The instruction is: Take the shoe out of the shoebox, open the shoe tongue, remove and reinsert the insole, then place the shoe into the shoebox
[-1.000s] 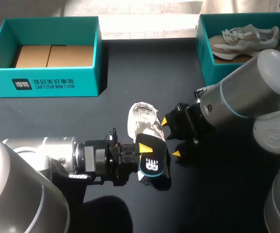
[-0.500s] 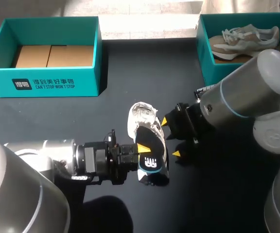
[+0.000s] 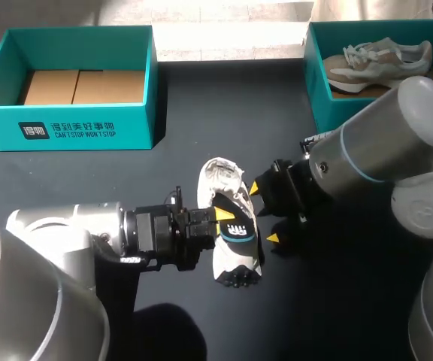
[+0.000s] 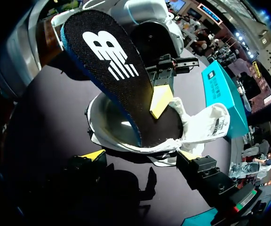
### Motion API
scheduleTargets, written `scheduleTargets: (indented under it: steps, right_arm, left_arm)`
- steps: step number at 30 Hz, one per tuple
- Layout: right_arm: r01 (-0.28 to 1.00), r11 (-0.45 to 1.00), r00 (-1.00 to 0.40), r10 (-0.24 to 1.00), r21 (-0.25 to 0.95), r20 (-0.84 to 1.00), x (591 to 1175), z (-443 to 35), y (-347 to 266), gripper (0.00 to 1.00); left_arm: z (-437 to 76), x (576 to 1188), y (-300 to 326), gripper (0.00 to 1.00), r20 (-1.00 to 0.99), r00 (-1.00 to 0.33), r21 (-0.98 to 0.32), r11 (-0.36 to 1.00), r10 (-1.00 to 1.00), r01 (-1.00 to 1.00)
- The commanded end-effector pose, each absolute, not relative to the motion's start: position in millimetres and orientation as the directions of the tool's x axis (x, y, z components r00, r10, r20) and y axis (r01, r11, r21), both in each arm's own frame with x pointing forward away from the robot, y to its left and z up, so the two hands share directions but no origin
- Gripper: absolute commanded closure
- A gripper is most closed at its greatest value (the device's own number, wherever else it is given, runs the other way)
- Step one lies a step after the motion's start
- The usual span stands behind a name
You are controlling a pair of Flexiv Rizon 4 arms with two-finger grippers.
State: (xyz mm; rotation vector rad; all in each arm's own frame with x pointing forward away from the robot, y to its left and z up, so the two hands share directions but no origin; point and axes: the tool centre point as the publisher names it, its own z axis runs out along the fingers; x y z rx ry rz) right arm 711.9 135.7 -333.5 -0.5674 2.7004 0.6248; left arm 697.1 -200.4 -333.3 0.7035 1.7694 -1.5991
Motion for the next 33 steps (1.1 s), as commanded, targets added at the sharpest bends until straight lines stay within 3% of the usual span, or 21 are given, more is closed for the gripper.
scheduleTargets:
  steps: [1, 5, 6, 8, 10, 17, 20, 21, 22, 23, 33]
  right_arm:
    - [-0.441, 0.826, -0.873, -0.304, 0.35, -0.381, 710.7, -334.0, 135.3, 0.0]
    - [-0.441, 0.826, -0.873, -0.304, 0.35, -0.381, 710.7, -334.0, 135.3, 0.0]
    - [-0.441, 0.826, -0.873, -0.304, 0.35, -0.381, 710.7, -334.0, 135.3, 0.0]
    - [-0.441, 0.826, -0.873, -0.304, 0.35, -0.381, 710.7, -334.0, 135.3, 0.0]
    - [-0.441, 0.826, -0.873, -0.304, 0.35, -0.381, 710.7, -334.0, 135.3, 0.0]
    - [-0.441, 0.826, -0.873, -0.304, 0.35, -0.381, 710.7, -334.0, 135.3, 0.0]
    - [-0.441, 0.826, -0.873, -0.304, 0.35, -0.381, 710.7, -334.0, 135.3, 0.0]
    - [-0.441, 0.826, -0.873, -0.304, 0.35, -0.381, 710.7, -334.0, 135.3, 0.0]
    - [-0.441, 0.826, -0.873, -0.304, 0.35, -0.381, 710.7, -334.0, 135.3, 0.0]
    - [-0.441, 0.826, -0.873, -0.304, 0.35, -0.381, 710.7, -334.0, 135.3, 0.0]
    - [-0.441, 0.826, -0.873, -0.304, 0.35, -0.381, 710.7, -334.0, 135.3, 0.0]
  left_arm:
    - [-339.2, 701.0, -203.6, 1.0, -0.752, -0.659, -0.656, 0.121, -0.024, 0.745]
    - [-335.7, 692.4, -198.1, 1.0, -0.752, -0.659, -0.657, 0.123, -0.03, 0.744]
    - [-333.1, 692.7, -198.8, 0.7, -0.753, -0.657, -0.655, 0.121, -0.033, 0.746]
    - [-328.1, 689.4, -196.7, 0.58, -0.762, -0.647, -0.646, 0.118, -0.038, 0.754]
    - [-323.1, 686.5, -194.4, 0.55, -0.767, -0.641, -0.641, 0.112, -0.04, 0.76]
    - [-309.5, 676.6, -188.7, 0.62, -0.777, -0.627, -0.629, 0.095, -0.057, 0.771]
    - [-308.0, 667.9, -190.5, 0.74, -0.776, -0.628, -0.63, 0.083, -0.059, 0.772]
    - [-309.0, 665.7, -191.8, 0.8, -0.776, -0.628, -0.63, 0.082, -0.057, 0.772]
    - [-309.7, 664.1, -192.9, 0.97, -0.774, -0.63, -0.633, 0.081, -0.058, 0.77]
    - [-311.9, 662.9, -194.6, 1.0, -0.771, -0.634, -0.636, 0.079, -0.055, 0.767]
    - [-332.3, 673.1, -206.3, 1.0, -0.784, -0.62, -0.618, 0.099, -0.02, 0.779]
